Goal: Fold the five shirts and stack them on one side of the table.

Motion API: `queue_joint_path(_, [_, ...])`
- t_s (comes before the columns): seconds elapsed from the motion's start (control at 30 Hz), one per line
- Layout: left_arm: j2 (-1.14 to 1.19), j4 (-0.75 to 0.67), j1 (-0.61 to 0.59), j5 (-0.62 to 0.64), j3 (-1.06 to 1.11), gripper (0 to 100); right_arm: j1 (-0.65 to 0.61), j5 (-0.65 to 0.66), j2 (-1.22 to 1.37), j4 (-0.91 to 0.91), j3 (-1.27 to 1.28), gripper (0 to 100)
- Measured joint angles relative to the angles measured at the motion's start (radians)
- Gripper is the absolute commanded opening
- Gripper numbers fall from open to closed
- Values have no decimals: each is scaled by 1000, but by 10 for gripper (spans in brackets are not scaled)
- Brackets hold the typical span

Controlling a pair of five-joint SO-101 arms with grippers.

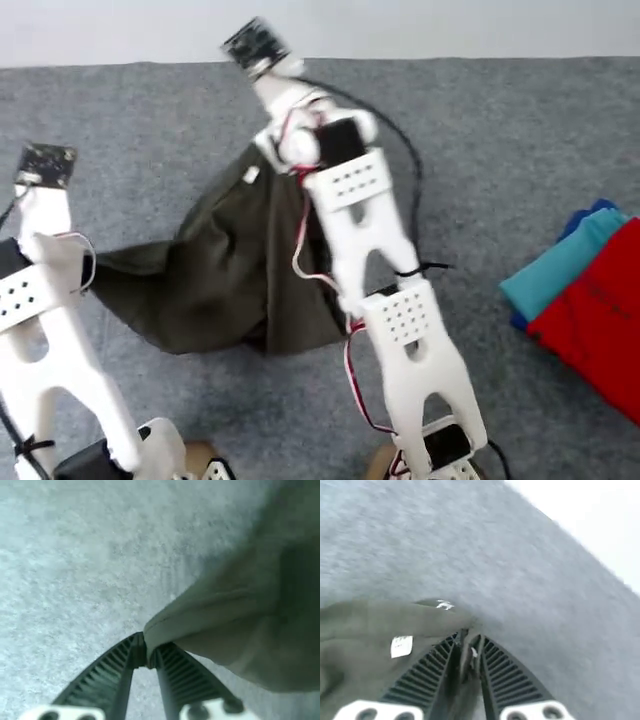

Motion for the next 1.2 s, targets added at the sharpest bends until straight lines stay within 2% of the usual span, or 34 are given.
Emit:
queue_joint_path(0.27, [0, 0, 8, 140, -247, 6, 126, 0, -195, 32, 0, 9])
queue_joint_path(0.43, [0, 0, 84, 196, -434, 6, 192, 0, -305, 60, -2, 9])
queue_joint_path(0.7, [0, -40, 255, 201, -726, 6, 245, 0, -479, 60, -5, 9])
queue_joint_path(0.93, [0, -178, 276, 201, -898, 6, 258, 0, -606, 37, -6, 9])
queue_joint_path(1.2, [-8, -199, 313, 167, -1105, 6, 264, 20, -756, 17, -15, 9])
